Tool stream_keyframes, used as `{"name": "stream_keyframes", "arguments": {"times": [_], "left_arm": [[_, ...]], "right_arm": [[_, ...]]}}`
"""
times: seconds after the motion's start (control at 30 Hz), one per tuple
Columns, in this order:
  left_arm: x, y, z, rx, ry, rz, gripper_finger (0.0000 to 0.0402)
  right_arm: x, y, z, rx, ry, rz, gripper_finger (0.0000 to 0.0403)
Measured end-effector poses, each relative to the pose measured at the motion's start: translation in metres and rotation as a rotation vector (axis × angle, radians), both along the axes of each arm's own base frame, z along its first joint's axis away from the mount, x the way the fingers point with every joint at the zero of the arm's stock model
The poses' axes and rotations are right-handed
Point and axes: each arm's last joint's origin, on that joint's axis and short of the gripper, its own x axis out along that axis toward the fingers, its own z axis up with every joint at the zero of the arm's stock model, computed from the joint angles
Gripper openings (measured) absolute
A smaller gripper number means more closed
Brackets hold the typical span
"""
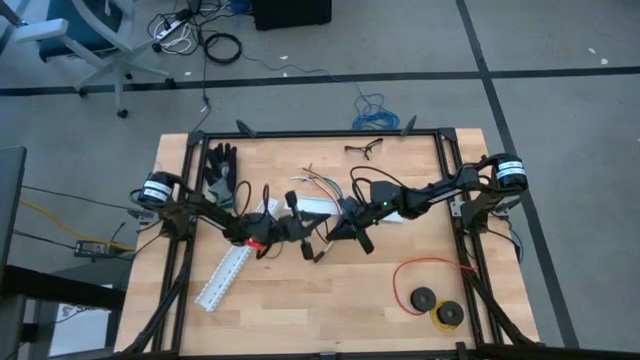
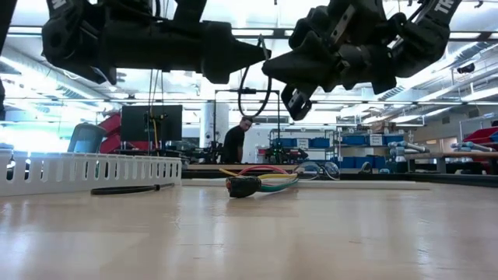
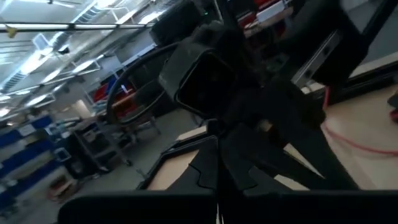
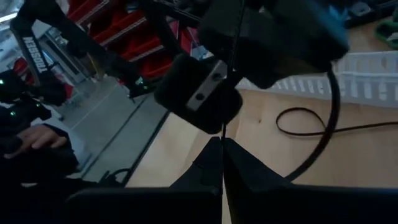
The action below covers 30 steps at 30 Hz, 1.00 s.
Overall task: Ziptie cables
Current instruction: Wrap the cables together using a zip tie
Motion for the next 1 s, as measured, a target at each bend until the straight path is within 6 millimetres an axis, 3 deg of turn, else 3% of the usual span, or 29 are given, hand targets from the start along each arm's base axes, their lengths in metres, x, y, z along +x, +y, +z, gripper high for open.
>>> {"name": "stream_keyframes", "arguments": {"times": [1.0], "left_arm": [[-0.0011,-0.0052,-0.0011,0.137,0.057,0.021,0.0]], "right_arm": [[-0.0026,-0.004,-0.0051,0.057,0.064,-0.01,0.0]]}}
